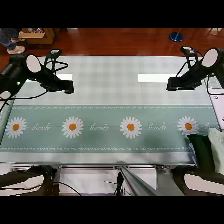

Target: Fold the shirts.

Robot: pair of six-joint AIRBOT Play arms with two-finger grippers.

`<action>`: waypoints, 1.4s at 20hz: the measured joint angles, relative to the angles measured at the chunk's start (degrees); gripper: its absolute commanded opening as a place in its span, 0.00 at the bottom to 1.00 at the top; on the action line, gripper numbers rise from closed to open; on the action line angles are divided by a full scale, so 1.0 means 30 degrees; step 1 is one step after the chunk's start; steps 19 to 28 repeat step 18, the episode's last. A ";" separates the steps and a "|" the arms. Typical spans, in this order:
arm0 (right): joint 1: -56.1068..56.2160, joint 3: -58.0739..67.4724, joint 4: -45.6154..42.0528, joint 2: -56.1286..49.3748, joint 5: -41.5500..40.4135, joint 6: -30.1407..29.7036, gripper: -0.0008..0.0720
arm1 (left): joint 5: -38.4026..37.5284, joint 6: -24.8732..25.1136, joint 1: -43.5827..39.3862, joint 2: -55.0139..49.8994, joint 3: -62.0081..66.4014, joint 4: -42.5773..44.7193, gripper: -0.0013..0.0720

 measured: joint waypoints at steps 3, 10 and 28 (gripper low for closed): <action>0.0015 0.0000 0.0073 -0.0022 -0.0036 0.0044 0.84 | 0.0029 -0.0117 -0.0015 0.0000 0.0000 0.0036 1.00; 0.0015 0.0000 0.0095 -0.0022 -0.0066 0.0044 0.84 | 0.0036 -0.0204 -0.0015 0.0000 0.0000 0.0066 1.00; 0.0015 0.0000 0.0109 -0.0022 -0.0073 0.0044 0.84 | 0.0036 -0.0219 -0.0015 0.0000 0.0000 0.0073 1.00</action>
